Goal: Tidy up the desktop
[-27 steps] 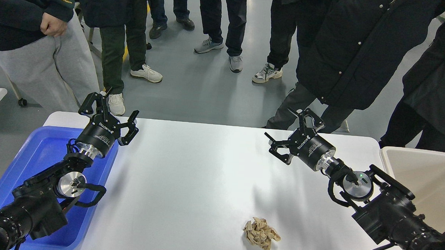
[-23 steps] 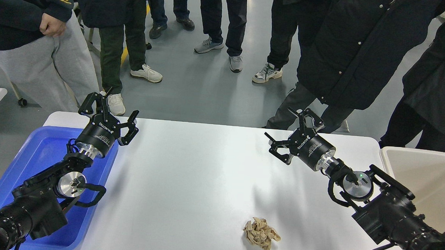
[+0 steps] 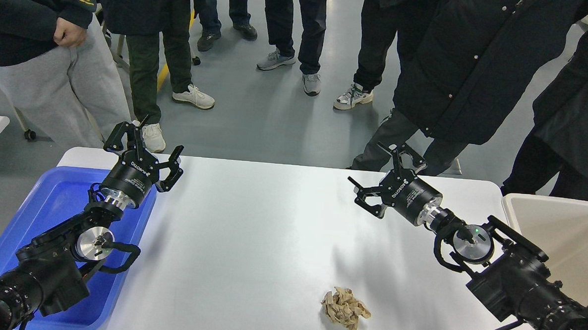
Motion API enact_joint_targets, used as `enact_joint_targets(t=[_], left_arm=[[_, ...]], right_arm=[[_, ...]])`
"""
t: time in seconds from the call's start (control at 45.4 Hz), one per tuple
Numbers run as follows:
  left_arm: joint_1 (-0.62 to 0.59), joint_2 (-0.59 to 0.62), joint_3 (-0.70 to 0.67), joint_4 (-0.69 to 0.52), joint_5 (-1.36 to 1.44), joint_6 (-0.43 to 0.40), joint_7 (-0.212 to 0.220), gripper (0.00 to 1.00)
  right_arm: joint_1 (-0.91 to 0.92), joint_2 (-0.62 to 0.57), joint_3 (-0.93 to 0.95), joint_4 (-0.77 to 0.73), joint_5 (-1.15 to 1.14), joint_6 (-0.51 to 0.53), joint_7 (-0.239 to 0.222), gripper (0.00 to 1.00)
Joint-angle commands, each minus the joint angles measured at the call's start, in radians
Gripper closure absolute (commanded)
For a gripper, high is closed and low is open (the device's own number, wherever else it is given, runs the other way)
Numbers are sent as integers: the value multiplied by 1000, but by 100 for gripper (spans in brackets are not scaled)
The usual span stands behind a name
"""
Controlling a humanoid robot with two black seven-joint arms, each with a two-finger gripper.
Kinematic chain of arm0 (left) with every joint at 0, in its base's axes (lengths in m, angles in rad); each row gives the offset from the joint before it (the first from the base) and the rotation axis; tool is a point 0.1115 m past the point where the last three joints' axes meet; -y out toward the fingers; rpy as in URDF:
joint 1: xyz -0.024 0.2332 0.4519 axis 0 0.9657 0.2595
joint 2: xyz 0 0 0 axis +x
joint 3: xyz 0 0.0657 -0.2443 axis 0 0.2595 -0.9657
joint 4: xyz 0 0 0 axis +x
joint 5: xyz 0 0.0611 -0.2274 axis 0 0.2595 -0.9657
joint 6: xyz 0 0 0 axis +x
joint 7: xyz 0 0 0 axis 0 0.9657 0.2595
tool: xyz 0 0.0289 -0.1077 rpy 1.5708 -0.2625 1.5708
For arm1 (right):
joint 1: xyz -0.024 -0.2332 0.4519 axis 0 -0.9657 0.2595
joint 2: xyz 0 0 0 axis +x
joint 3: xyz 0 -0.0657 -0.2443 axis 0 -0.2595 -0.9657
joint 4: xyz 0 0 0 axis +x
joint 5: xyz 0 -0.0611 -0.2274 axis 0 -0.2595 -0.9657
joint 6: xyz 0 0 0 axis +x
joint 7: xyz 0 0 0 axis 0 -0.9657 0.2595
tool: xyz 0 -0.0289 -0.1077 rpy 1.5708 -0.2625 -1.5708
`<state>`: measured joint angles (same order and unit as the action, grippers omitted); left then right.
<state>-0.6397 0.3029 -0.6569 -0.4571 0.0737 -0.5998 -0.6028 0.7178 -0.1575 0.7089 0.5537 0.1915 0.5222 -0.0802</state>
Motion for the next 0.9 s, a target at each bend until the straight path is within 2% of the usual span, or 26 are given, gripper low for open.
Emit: enact_joint_targets(t=[0.0, 0.22, 0.529, 0.661, 0.882], left_arm=[[0, 1, 0, 0, 0, 0, 0, 0], [0, -1, 0, 0, 0, 0, 0, 0], [0, 1, 0, 0, 0, 0, 0, 0], [0, -1, 0, 0, 0, 0, 0, 0], [0, -1, -1, 0, 0, 0, 0, 0]], right_arm=[[11, -89, -32, 81, -63, -8, -4, 0], [40, -270, -60, 271, -207, -51, -9, 0], [179, -496, -163, 446, -340, -88, -9, 0], [261, -588, -259, 554, -389, -162, -10, 0], [445, -717, -453, 699, -388, -211, -12, 0]])
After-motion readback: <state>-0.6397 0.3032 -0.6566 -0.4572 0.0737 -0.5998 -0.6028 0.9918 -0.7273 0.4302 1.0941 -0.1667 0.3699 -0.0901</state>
